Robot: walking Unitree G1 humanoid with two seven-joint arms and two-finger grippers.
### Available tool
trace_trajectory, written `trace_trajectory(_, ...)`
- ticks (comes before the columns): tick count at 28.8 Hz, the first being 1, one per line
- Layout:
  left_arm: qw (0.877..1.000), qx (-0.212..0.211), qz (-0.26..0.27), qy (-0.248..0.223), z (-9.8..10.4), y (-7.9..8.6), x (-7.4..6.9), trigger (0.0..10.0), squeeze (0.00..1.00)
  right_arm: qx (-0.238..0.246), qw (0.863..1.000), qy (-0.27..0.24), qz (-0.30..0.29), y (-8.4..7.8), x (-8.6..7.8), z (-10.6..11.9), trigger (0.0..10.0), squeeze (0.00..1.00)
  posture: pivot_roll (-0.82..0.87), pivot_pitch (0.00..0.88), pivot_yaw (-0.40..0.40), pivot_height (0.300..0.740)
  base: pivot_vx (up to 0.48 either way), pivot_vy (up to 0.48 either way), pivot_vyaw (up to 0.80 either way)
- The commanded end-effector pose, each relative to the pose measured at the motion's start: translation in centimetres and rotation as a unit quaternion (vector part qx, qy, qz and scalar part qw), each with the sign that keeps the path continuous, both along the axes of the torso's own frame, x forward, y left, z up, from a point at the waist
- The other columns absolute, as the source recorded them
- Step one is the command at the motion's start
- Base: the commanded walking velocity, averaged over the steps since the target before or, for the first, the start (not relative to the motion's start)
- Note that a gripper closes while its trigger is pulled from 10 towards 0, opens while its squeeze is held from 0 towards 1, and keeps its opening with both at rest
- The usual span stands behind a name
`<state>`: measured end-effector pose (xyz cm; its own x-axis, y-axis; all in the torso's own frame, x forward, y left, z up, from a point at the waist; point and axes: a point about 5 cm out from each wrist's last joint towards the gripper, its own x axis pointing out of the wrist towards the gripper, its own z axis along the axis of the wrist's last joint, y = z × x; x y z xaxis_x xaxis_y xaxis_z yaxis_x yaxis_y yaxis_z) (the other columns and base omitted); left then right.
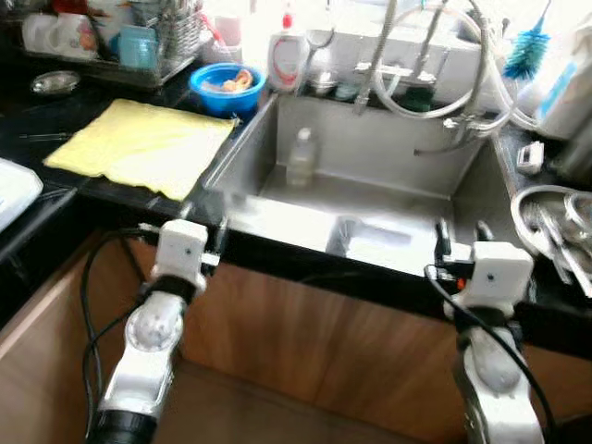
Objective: Kitchen organization
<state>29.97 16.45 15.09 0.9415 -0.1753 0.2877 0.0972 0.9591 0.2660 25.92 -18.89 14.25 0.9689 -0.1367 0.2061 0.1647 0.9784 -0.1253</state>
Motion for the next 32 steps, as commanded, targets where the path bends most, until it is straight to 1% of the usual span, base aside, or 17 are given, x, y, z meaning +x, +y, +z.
trace_trajectory(1, 1.0, -0.003, -0.013, 0.003, -0.2, -1.0, 0.0, 10.0, 0.0, 0.0, 1.0, 0.005, -0.01, -0.7, -0.2, 0.0, 10.0, 0.0, 0.03, 0.0, -0.081, 0.74, 0.0, 0.0, 0.0)
trace_trajectory(4, 1.0, -0.012, -0.014, 0.001, -0.4, -1.4, 0.1, 10.0, 0.0, -0.005, 1.0, 0.003, -0.006, -0.9, 0.0, 0.3, 10.0, 0.0, 0.01, 0.0, -0.095, 0.74, 0.0, 0.0, 0.0)
trace_trajectory(10, 1.0, -0.025, -0.02, -0.002, -0.5, -2.6, 0.3, 10.0, 0.0, -0.02, 1.0, 0.002, -0.006, -1.9, -0.1, 0.8, 10.0, 0.0, -0.01, 0.0, -0.117, 0.74, 0.0, 0.0, 0.0)
trace_trajectory(11, 1.0, -0.025, -0.02, -0.002, -0.5, -2.6, 0.3, 10.0, 0.0, -0.02, 1.0, 0.002, -0.006, -1.9, -0.1, 0.8, 10.0, 0.0, -0.01, 0.0, -0.117, 0.74, 0.0, 0.0, 0.0)
trace_trajectory(12, 0.999, -0.033, -0.026, 0.002, -0.8, -3.1, 0.3, 10.0, 0.0, -0.033, 0.999, 0.0, -0.012, -2.5, -0.4, 1.1, 10.0, 0.0, -0.04, 0.0, -0.103, 0.74, 0.0, 0.0, 0.0)
trace_trajectory(13, 0.999, -0.036, -0.036, 0.011, -1.3, -3.6, 0.3, 10.0, 0.0, -0.034, 0.999, -0.005, -0.026, -3.0, -1.0, 1.4, 10.0, 0.0, -0.06, 0.0, -0.087, 0.74, 0.0, 0.0, 0.0)
trace_trajectory(14, 0.999, -0.036, -0.039, 0.013, -1.4, -3.7, 0.3, 10.0, 0.0, -0.033, 0.999, -0.006, -0.03, -3.1, -1.1, 1.5, 10.0, 0.0, -0.06, 0.0, -0.087, 0.74, 0.0, 0.0, 0.0)
trace_trajectory(16, 0.998, -0.031, -0.052, 0.019, -1.7, -4.0, 0.3, 10.0, 0.0, -0.032, 0.999, -0.007, -0.043, -3.4, -1.7, 1.3, 10.0, 0.0, -0.09, 0.0, -0.037, 0.74, 0.0, 0.0, 0.0)
trace_trajectory(18, 0.998, -0.029, -0.057, 0.021, -1.8, -4.1, 0.3, 10.0, 0.0, -0.032, 0.998, -0.007, -0.048, -3.4, -2.0, 1.3, 10.0, 0.0, -0.09, 0.0, -0.034, 0.74, 0.0, 0.0, 0.0)
trace_trajectory(19, 0.997, -0.019, -0.069, 0.017, -1.3, -4.1, 0.8, 10.0, 0.0, -0.023, 0.997, -0.007, -0.068, -3.4, -2.7, 1.3, 10.0, 0.0, -0.09, 0.0, -0.031, 0.74, 0.0, 0.0, 0.0)
trace_trajectory(20, 0.997, -0.019, -0.069, 0.017, -1.3, -4.1, 0.8, 10.0, 0.0, -0.023, 0.997, -0.007, -0.068, -3.4, -2.7, 1.3, 10.0, 0.0, -0.09, 0.0, -0.031, 0.74, 0.0, 0.0, 0.0)
trace_trajectory(21, 0.998, -0.022, -0.062, 0.009, -0.7, -3.7, 1.4, 10.0, 0.0, -0.021, 0.997, -0.009, -0.077, -3.1, -3.2, 1.5, 10.0, 0.0, -0.09, 0.0, -0.031, 0.74, 0.0, 0.0, 0.0)
trace_trajectory(22, 0.998, -0.026, -0.052, 0.002, -0.2, -3.4, 1.9, 10.0, 0.0, -0.031, 0.996, -0.008, -0.079, -2.9, -3.4, 1.8, 10.0, 0.0, -0.1, 0.0, -0.036, 0.74, 0.0, 0.0, 0.0)
trace_trajectory(25, 0.999, -0.024, -0.045, 0.001, -0.4, -3.3, 2.6, 10.0, 0.0, -0.055, 0.995, 0.004, -0.082, -3.1, -3.6, 1.8, 10.0, 0.0, -0.12, 0.0, -0.062, 0.74, 0.0, 0.0, 0.0)
trace_trajectory(28, 0.999, -0.023, -0.041, 0.003, -0.8, -3.3, 2.6, 10.0, 0.0, -0.051, 0.995, 0.009, -0.083, -3.3, -3.7, 1.6, 10.0, 0.0, -0.13, 0.0, -0.073, 0.74, 0.0, 0.0, 0.0)
trace_trajectory(32, 0.999, -0.029, -0.037, 0.002, -0.9, -3.6, 2.5, 10.0, 0.0, -0.054, 0.994, -0.001, -0.094, -3.5, -3.6, 2.3, 10.0, 0.0, -0.11, 0.0, -0.063, 0.74, 0.0, 0.0, 0.0)
